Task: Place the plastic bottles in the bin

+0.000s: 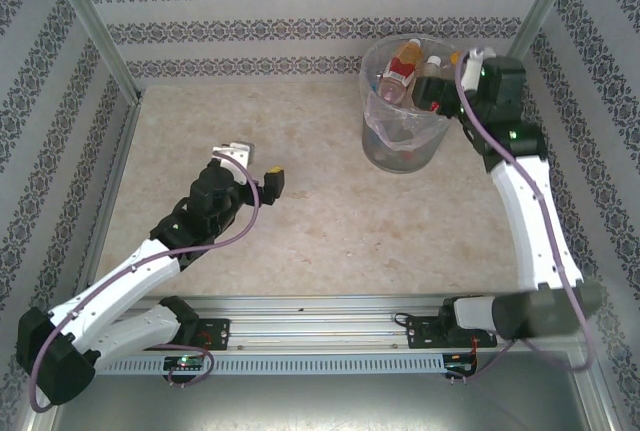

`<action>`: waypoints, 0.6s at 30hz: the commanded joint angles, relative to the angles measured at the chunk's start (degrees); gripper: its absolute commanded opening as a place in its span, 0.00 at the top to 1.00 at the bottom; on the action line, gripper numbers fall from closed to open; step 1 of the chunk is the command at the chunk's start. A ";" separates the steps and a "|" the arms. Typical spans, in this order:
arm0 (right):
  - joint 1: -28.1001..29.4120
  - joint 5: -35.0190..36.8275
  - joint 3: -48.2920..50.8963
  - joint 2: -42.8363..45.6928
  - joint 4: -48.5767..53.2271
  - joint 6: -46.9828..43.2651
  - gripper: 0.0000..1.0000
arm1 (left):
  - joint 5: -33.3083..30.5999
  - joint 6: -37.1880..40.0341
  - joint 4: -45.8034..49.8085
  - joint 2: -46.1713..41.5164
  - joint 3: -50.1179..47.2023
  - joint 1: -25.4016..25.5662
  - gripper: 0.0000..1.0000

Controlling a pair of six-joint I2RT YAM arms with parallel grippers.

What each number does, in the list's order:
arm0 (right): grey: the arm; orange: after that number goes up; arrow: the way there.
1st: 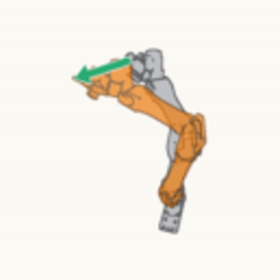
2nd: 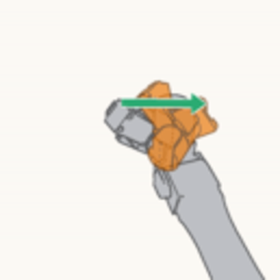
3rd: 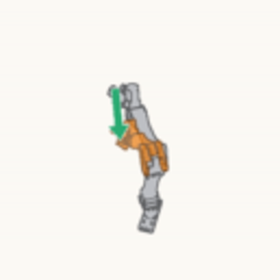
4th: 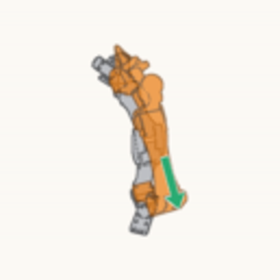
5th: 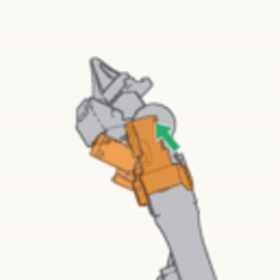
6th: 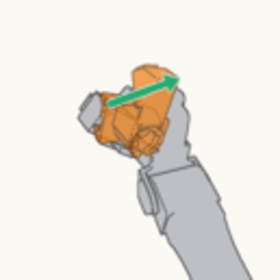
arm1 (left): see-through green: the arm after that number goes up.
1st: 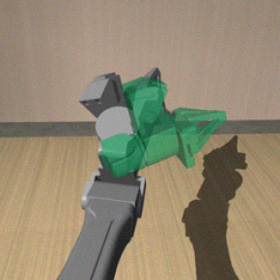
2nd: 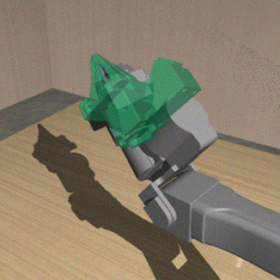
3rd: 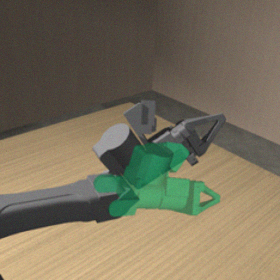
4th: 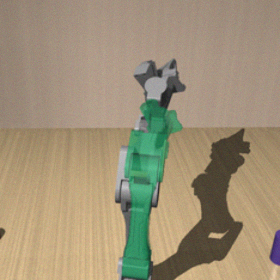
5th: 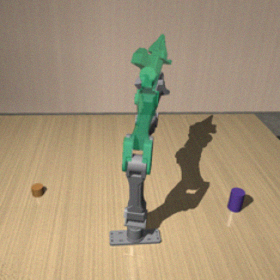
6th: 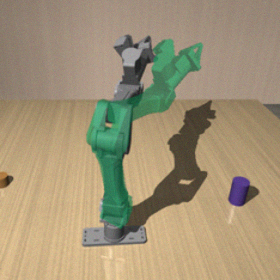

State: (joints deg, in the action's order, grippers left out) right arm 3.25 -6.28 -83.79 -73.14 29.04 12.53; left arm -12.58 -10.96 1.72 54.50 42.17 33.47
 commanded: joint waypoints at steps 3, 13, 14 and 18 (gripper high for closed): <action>-0.25 6.94 17.16 9.18 -12.51 -3.15 0.02 | -5.82 2.12 -4.42 -3.46 -5.57 -3.83 0.00; -0.26 9.84 53.42 22.08 -40.71 -5.72 0.02 | -13.51 4.73 -14.82 -8.88 -19.82 -11.39 0.00; -0.09 10.29 55.75 21.42 -43.87 -5.71 0.02 | -13.25 5.19 -18.00 -8.67 -21.71 -12.28 0.00; 0.39 13.17 62.61 17.21 -54.98 -6.61 0.02 | -8.54 6.36 -26.26 -4.42 -25.34 -18.09 0.00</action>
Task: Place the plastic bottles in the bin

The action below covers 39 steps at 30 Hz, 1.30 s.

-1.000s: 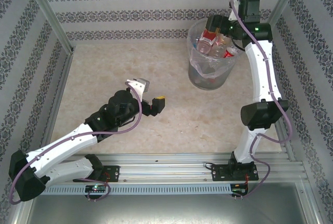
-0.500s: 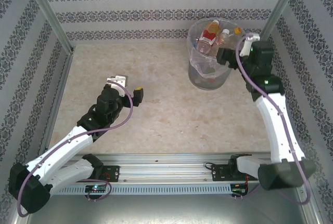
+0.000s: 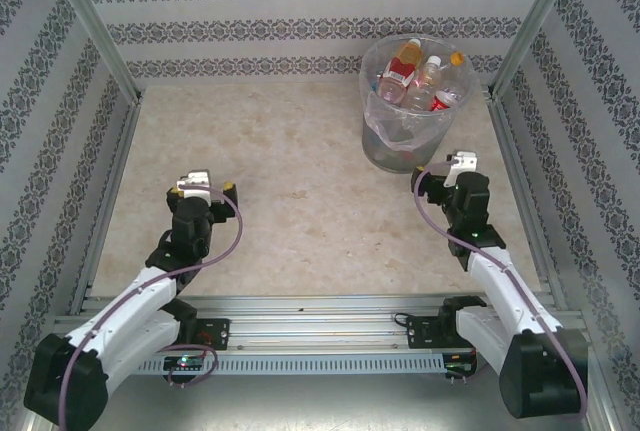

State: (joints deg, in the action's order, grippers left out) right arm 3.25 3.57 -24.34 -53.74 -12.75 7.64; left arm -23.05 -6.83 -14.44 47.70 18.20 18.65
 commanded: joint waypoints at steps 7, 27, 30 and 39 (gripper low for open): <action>0.95 5.89 8.02 -13.77 -29.02 -5.61 0.02 | 8.01 5.55 -20.22 16.75 0.35 -9.86 0.00; -1.56 2.89 2.85 -32.88 -39.61 -5.54 0.02 | 17.01 5.11 -41.07 43.19 3.08 -18.20 0.00; -1.53 2.90 2.89 -32.90 -39.73 -5.57 0.02 | 16.87 4.98 -40.48 42.77 3.09 -18.26 0.00; -1.53 2.78 2.69 -33.01 -39.45 -5.53 0.02 | 18.04 5.69 -40.25 43.11 3.31 -18.26 0.00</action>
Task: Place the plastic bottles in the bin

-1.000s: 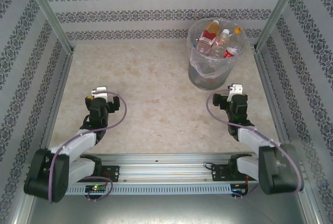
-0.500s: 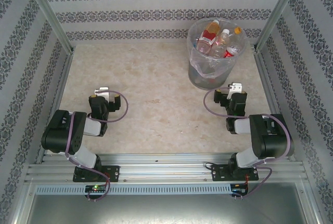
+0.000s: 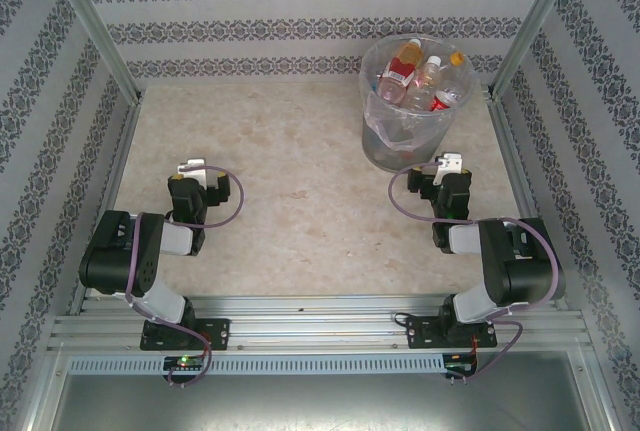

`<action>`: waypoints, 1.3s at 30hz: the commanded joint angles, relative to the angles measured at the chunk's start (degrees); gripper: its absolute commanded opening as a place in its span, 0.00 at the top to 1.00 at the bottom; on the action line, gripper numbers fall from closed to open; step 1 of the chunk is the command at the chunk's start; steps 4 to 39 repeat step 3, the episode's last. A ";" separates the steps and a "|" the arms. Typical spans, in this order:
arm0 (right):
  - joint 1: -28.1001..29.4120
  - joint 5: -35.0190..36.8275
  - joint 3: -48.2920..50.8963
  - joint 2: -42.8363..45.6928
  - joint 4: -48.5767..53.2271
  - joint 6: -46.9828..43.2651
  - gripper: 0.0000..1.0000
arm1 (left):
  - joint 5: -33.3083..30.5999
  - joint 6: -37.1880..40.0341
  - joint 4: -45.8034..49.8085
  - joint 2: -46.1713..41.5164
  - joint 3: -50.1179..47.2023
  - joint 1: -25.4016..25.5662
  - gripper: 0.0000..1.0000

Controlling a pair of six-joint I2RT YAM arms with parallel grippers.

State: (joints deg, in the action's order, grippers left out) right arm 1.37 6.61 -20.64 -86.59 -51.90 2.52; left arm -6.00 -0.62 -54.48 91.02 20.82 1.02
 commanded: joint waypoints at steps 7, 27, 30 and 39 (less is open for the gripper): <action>0.31 -0.22 -0.82 -0.11 -0.48 -0.42 0.02 | 1.05 -0.43 -0.27 -0.23 0.78 -0.58 0.00; 0.31 -0.22 -0.82 -0.11 -0.48 -0.42 0.02 | 1.05 -0.43 -0.27 -0.23 0.78 -0.58 0.00; 0.31 -0.22 -0.82 -0.11 -0.48 -0.42 0.02 | 1.05 -0.43 -0.27 -0.23 0.78 -0.58 0.00; 0.31 -0.22 -0.82 -0.11 -0.48 -0.42 0.02 | 1.05 -0.43 -0.27 -0.23 0.78 -0.58 0.00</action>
